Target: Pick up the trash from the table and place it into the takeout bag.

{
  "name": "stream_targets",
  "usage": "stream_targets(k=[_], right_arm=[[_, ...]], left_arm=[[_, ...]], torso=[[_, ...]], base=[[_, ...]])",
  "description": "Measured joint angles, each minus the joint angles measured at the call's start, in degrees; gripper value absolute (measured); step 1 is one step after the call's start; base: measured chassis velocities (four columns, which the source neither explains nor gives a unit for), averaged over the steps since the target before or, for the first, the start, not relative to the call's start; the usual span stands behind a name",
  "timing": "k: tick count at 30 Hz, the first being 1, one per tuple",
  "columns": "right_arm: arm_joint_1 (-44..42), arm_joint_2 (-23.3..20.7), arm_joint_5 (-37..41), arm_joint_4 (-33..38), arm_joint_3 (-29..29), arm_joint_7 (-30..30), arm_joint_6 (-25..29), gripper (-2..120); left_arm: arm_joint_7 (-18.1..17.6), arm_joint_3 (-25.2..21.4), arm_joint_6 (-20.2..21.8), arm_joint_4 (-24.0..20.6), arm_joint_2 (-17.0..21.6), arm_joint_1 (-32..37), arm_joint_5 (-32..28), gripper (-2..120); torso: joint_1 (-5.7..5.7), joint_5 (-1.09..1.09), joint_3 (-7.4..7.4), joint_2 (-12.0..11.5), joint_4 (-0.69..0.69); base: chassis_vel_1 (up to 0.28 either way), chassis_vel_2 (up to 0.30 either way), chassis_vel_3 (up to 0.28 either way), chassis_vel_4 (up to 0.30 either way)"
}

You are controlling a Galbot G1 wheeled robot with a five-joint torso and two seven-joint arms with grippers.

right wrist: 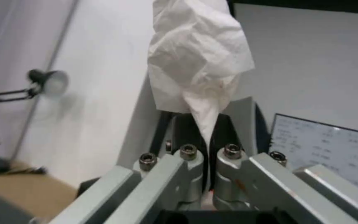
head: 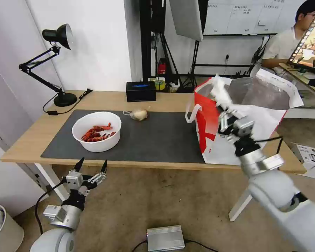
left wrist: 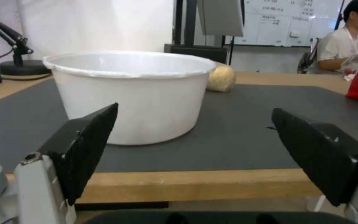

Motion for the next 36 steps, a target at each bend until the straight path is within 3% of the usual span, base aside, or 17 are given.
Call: stream_targets(k=[4,7,9,12,13,20,25,28,36], right_arm=[[1.4,-0.8,2.7,0.0,1.1,1.1,-1.6,0],[5.1,-2.8,9.6,-0.1,2.4,4.4,-7.9,0],[5.8,-3.2,10.7,-0.1,2.5,5.0,-9.2,0],[10.8,-6.1,19.4,-0.2,3.1,7.8,-18.8,0],[10.8,-6.1,19.4,-0.2,3.1,7.8,-18.8,0],[20.7,-9.0,34.3,-3.0,0.6,13.1,-32.9,0],[25.6,-9.5,42.9,-4.9,-1.0,17.2,-40.8,0],[30.2,-9.2,52.5,-7.3,-2.7,21.5,-47.0,0],[36.7,-8.0,69.0,-11.2,-5.4,31.8,-53.6,0]], left_arm=[[0.0,0.0,0.0,-0.2,0.0,0.1,0.0,100],[0.0,-0.1,0.1,-0.7,0.0,0.4,0.0,100],[0.0,-0.2,0.1,-0.9,0.0,0.5,-0.1,100],[0.1,-0.5,0.2,-1.6,-0.2,1.0,-0.4,100],[0.1,-0.5,0.2,-1.6,-0.2,1.0,-0.4,100],[0.2,-0.3,0.3,-1.6,-0.7,1.0,-0.4,100],[0.4,-0.1,0.6,-1.6,-0.6,0.6,-0.4,100],[0.4,0.3,1.1,-1.6,-0.5,0.1,-0.4,100],[0.4,1.1,1.5,-1.5,-0.3,-0.6,-0.3,100]], torso=[[0.00,-0.01,0.00,0.0,0.00],[0.00,0.00,0.00,0.0,0.00],[0.00,0.00,0.00,0.0,0.00],[0.00,-0.01,0.00,0.0,0.00],[0.00,-0.01,0.00,0.0,0.00],[0.01,-0.01,0.00,0.0,0.00],[0.01,0.00,0.00,0.0,0.00],[0.01,-0.01,0.00,0.0,0.00],[0.01,-0.01,0.00,0.0,0.00]], base=[[0.000,0.000,0.000,0.000],[0.000,0.000,0.000,0.000],[0.000,0.000,0.000,0.000],[0.000,0.000,0.000,0.000],[0.000,0.000,0.000,0.000],[0.000,0.000,0.000,0.000],[0.000,0.000,0.000,0.000],[0.000,0.000,0.000,0.000],[0.000,0.000,0.000,0.000]])
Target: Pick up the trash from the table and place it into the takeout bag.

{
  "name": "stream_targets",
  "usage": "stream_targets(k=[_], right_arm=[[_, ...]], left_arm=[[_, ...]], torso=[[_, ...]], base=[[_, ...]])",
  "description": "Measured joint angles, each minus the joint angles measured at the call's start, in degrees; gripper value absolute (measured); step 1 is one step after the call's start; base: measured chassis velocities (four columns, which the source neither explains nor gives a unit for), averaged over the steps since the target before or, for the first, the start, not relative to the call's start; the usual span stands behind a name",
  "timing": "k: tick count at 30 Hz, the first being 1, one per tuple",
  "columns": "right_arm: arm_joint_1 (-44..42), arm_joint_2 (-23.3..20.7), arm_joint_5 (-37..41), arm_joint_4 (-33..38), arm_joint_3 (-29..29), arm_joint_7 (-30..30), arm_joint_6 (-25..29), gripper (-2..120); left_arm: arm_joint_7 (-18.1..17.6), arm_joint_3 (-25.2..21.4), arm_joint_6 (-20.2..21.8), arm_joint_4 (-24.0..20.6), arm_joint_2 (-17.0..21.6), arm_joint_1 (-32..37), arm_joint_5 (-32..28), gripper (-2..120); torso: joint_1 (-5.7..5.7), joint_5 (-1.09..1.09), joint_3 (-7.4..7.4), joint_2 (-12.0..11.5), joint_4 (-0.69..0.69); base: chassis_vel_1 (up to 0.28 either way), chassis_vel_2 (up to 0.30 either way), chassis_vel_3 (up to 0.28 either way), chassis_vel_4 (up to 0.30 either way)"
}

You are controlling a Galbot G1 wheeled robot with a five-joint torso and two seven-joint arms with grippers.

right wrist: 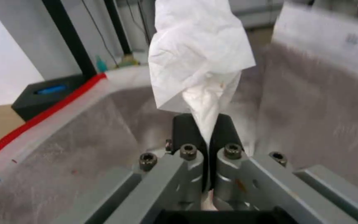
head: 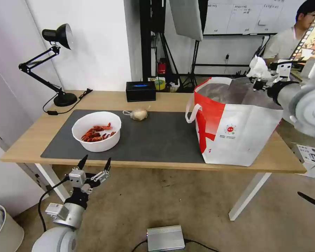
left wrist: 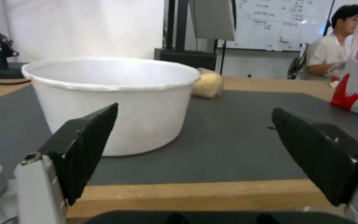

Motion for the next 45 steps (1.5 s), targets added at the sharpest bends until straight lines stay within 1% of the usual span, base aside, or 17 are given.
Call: stream_targets(k=[1,6,15,18,19,21,23,27,28,30,31,37,38,41,42,44,45], right_arm=[[0.0,0.0,0.0,0.0,0.0,0.0,0.0,0],[4.4,0.2,11.0,-3.5,-2.5,6.4,-1.4,0],[6.8,1.2,17.0,-5.6,-4.7,10.3,-1.3,3],[6.4,2.0,17.3,-5.9,-4.8,10.8,-1.2,19],[6.4,2.0,17.3,-5.9,-4.8,10.8,-1.2,19],[6.1,2.0,17.5,-5.8,-4.6,11.1,-1.1,29],[5.9,2.0,17.5,-5.7,-4.5,11.2,-1.1,32],[4.7,2.0,17.4,-5.2,-3.4,11.1,-1.0,50],[4.7,2.0,17.4,-5.2,-3.4,11.1,-1.0,50],[4.5,2.0,17.4,-5.0,-3.1,10.8,-0.9,62],[4.5,2.0,17.4,-5.0,-3.1,10.8,-0.9,62],[4.0,1.9,16.7,-4.9,-2.1,9.1,-0.8,87],[4.0,1.9,16.7,-4.9,-2.1,9.1,-0.8,87],[2.5,1.7,13.9,-4.3,-1.3,5.0,0.1,98],[2.5,1.7,13.9,-4.3,-1.3,5.0,0.1,98],[0.2,1.6,6.3,-3.3,-0.5,-4.0,4.6,100],[0.2,1.6,6.3,-3.3,-0.5,-4.0,4.6,100]], left_arm=[[0.0,0.0,0.0,0.0,0.0,0.0,0.0,100],[0.0,0.0,0.3,0.0,0.4,-0.3,-0.1,100],[0.0,0.1,0.3,0.4,0.4,-0.7,-0.4,100],[0.0,0.1,0.3,0.6,0.4,-0.9,-0.6,100],[0.0,0.1,0.3,0.6,0.4,-0.9,-0.6,100],[0.0,0.1,0.3,0.7,0.4,-1.1,-0.8,100],[0.0,0.1,0.3,0.7,0.4,-1.1,-0.8,100],[0.0,0.3,0.4,0.9,0.4,-1.4,-0.8,100],[0.0,0.3,0.4,0.9,0.4,-1.4,-0.8,100],[0.0,0.3,0.7,0.8,0.5,-1.6,-0.8,100],[0.0,0.3,0.7,0.8,0.5,-1.6,-0.8,100],[-0.2,0.3,1.2,-0.1,0.7,-1.9,-1.1,100],[-0.2,0.3,1.2,-0.1,0.7,-1.9,-1.1,100],[-0.2,0.3,1.2,-0.5,0.4,-1.4,-1.0,100],[-0.2,0.3,1.2,-0.5,0.4,-1.4,-1.0,100],[-0.3,0.3,1.2,-0.7,0.1,-1.1,-0.8,100],[-0.3,0.3,1.2,-0.7,0.1,-1.1,-0.8,100]], torso=[[0.00,0.00,0.00,0.0,0.00],[0.00,0.00,0.00,0.0,0.00],[0.00,0.00,0.00,0.0,0.00],[0.00,0.00,0.00,0.0,0.00],[0.00,0.00,0.00,0.0,0.00],[0.00,0.00,-0.01,0.0,0.00],[0.00,0.00,-0.01,0.0,0.00],[0.00,0.00,-0.01,0.0,0.00],[0.00,0.00,-0.01,0.0,0.00],[0.00,0.00,0.00,0.0,0.00],[0.00,0.00,0.00,0.0,0.00],[-0.01,0.00,-0.01,0.0,0.00],[-0.01,0.00,-0.01,0.0,0.00],[-0.01,0.00,0.00,0.0,0.00],[-0.01,0.00,0.00,0.0,0.00],[-0.01,0.00,-0.01,0.0,0.00],[-0.01,0.00,-0.01,0.0,0.00]], base=[[0.000,0.000,0.000,0.000],[0.000,0.000,0.000,0.000],[0.000,0.000,0.000,0.000],[0.000,0.000,0.000,0.000],[0.000,0.000,0.000,0.000],[0.000,0.000,0.000,0.000],[0.000,0.000,0.000,0.000],[0.000,0.000,0.000,0.000],[0.000,0.000,0.000,0.000],[0.000,0.000,0.000,0.000],[0.000,0.000,0.000,0.000],[0.000,0.000,0.000,0.000],[0.000,0.000,0.000,0.000],[0.000,0.000,0.000,0.000],[0.000,0.000,0.000,0.000],[0.000,0.000,0.000,0.000],[0.000,0.000,0.000,0.000]])
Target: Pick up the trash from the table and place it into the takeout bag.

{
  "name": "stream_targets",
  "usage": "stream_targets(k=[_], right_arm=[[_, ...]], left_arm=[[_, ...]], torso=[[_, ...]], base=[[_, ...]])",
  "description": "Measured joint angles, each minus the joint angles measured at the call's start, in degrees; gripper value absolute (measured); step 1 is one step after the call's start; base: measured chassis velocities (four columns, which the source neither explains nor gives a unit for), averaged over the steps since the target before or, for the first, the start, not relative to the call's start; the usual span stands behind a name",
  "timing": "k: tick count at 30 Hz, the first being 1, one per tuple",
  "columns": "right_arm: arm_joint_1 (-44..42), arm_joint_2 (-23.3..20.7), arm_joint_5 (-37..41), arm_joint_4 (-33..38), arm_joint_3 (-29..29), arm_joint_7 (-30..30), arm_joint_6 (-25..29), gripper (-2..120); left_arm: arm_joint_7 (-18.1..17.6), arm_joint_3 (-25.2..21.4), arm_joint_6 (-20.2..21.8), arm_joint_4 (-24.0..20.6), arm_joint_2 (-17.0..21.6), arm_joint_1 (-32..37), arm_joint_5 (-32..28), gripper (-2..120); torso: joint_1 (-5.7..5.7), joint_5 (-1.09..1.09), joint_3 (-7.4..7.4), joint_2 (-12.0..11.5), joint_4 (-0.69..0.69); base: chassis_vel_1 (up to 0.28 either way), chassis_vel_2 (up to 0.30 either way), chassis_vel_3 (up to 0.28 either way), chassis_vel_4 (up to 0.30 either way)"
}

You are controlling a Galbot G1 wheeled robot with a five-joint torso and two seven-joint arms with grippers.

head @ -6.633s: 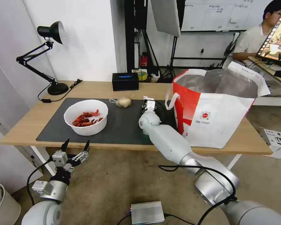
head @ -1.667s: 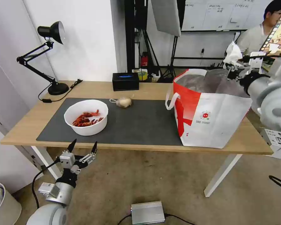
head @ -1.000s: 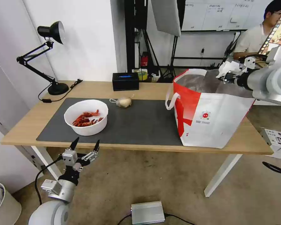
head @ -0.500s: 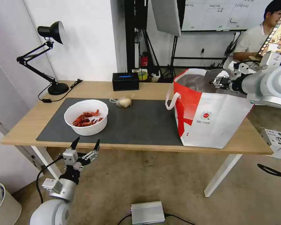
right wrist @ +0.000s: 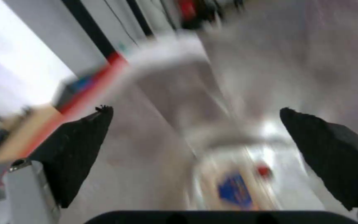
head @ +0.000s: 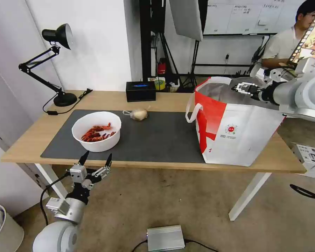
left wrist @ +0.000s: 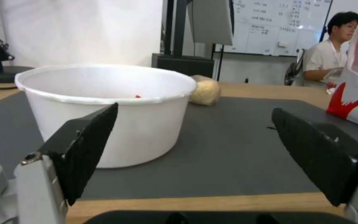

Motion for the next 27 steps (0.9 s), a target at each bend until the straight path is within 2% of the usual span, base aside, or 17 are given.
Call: stream_targets(k=[3,4,7,8,10,11,12,14,16,18,19,21,27], right_arm=[[-3.7,0.0,-11.4,1.7,0.8,-11.6,8.1,100],[-3.7,0.0,-11.4,1.7,0.8,-11.6,8.1,100],[-7.4,0.5,-20.6,3.3,1.0,-20.5,16.9,100],[-7.4,0.5,-20.6,3.3,1.0,-20.5,16.9,100],[-9.0,0.8,-24.0,4.0,1.0,-23.4,19.8,100],[-11.0,1.3,-28.6,4.8,1.0,-26.3,22.9,100],[-11.0,1.3,-28.6,4.8,1.0,-26.3,22.9,100],[-15.5,2.6,-38.2,6.7,1.0,-31.6,29.5,100],[-16.4,2.9,-40.1,7.2,1.0,-32.4,30.8,100],[-20.2,4.4,-49.2,9.3,0.8,-35.8,36.2,100],[-20.2,4.4,-49.2,9.3,0.8,-35.8,36.2,100],[-22.9,6.0,-56.2,11.1,0.3,-37.2,39.3,99],[-27.6,9.1,-64.6,12.9,-0.2,-38.6,42.6,99]], left_arm=[[-0.3,0.0,-0.1,-0.2,-0.1,0.1,0.2,100],[-0.3,0.0,-0.1,-0.2,-0.1,0.1,0.2,100],[-0.6,-0.3,-0.1,-0.6,0.0,0.1,0.2,100],[-0.6,-0.3,-0.1,-0.6,0.0,0.1,0.2,100],[-0.6,-0.4,-0.1,-0.8,0.1,0.2,0.2,100],[-0.7,-0.5,-0.1,-1.0,0.1,0.4,0.2,100],[-0.7,-0.5,-0.1,-1.0,0.1,0.4,0.2,100],[-0.7,-0.7,-0.1,-1.1,0.1,0.7,0.2,100],[-0.7,-0.7,-0.1,-1.2,0.1,0.7,0.2,100],[-0.7,-0.7,-0.1,-1.3,-0.1,1.0,0.3,100],[-0.7,-0.7,-0.1,-1.3,-0.1,1.0,0.3,100],[-0.7,-0.6,-0.2,-1.3,-0.3,1.2,0.5,100],[-0.7,-0.2,-0.3,-1.3,-0.5,1.2,0.7,100]], torso=[[0.00,0.00,0.00,0.0,0.00],[0.00,0.00,0.00,0.0,0.00],[0.00,0.00,0.00,0.0,0.00],[0.00,0.00,0.00,0.0,0.00],[0.00,0.00,0.00,0.0,0.00],[0.00,0.00,0.00,0.0,0.00],[0.00,0.00,0.00,0.0,0.00],[0.00,0.00,0.00,0.0,0.00],[0.00,0.00,0.00,0.0,0.00],[0.00,0.00,0.00,0.0,0.00],[0.00,0.00,0.00,0.0,0.00],[0.00,-0.01,0.00,0.0,0.00],[0.00,0.00,0.00,0.0,0.00]], base=[[0.000,0.000,0.000,0.000],[0.000,0.000,0.000,0.000],[0.000,0.000,0.000,0.000],[0.000,0.000,0.000,0.000],[0.000,0.000,0.000,0.000],[0.000,0.000,0.000,0.000],[0.000,0.000,0.000,0.000],[0.000,0.000,0.000,0.000],[0.000,0.000,0.000,0.000],[0.000,0.000,0.000,0.000],[0.000,0.000,0.000,0.000],[0.000,0.000,0.000,0.000],[0.000,0.000,0.000,0.000]])
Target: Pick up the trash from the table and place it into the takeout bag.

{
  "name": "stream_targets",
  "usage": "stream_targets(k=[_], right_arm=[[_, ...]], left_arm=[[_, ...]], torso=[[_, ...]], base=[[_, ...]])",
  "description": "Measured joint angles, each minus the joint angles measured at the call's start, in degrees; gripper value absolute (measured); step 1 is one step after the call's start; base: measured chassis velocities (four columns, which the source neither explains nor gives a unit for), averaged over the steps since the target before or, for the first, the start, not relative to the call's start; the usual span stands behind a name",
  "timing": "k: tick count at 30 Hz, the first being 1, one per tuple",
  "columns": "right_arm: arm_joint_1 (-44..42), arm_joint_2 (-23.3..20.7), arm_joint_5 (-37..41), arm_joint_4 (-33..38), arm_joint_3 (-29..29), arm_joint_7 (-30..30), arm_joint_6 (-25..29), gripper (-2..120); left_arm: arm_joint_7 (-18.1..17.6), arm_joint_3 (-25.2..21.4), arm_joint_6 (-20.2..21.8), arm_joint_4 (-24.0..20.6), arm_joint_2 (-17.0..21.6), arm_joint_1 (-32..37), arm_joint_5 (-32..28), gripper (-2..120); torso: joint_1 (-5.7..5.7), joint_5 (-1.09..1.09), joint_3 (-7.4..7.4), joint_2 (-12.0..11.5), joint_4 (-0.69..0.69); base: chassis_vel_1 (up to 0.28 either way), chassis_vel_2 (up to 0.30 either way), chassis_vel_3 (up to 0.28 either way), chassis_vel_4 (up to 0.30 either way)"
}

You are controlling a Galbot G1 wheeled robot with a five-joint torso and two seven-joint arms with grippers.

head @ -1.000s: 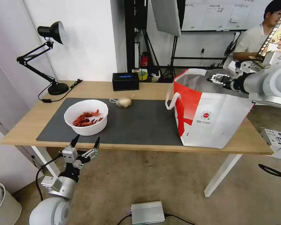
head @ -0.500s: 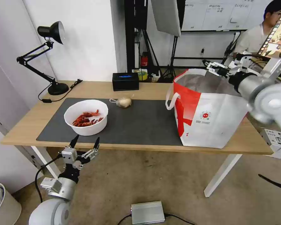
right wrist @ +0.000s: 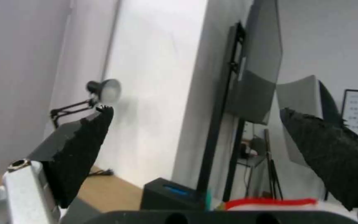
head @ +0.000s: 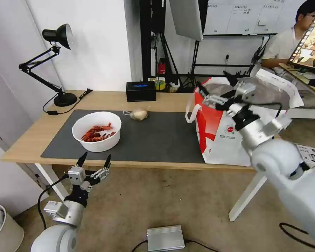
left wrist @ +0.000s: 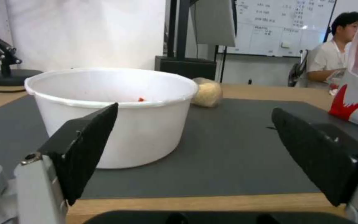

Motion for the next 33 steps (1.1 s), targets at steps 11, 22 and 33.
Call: stream_targets(k=[11,22,33], right_arm=[[-13.1,9.4,-11.2,0.3,1.3,-0.8,4.2,100],[-24.3,23.7,-25.2,-3.2,3.0,3.9,9.3,100],[-30.0,31.1,-31.6,-4.3,3.7,9.9,10.0,100]], left_arm=[[-1.2,0.4,0.0,-0.1,-0.4,0.1,0.2,100],[-1.3,1.9,0.2,0.9,0.1,-0.9,0.3,100],[-1.3,2.3,0.3,1.3,1.0,-1.2,0.2,100]], torso=[[0.00,0.00,0.00,0.0,0.00],[0.00,0.00,0.00,0.0,0.00],[0.00,-0.01,0.00,0.0,0.00]], base=[[0.000,0.000,0.000,0.000],[0.000,0.000,0.000,0.000],[0.000,0.000,0.000,0.000]])
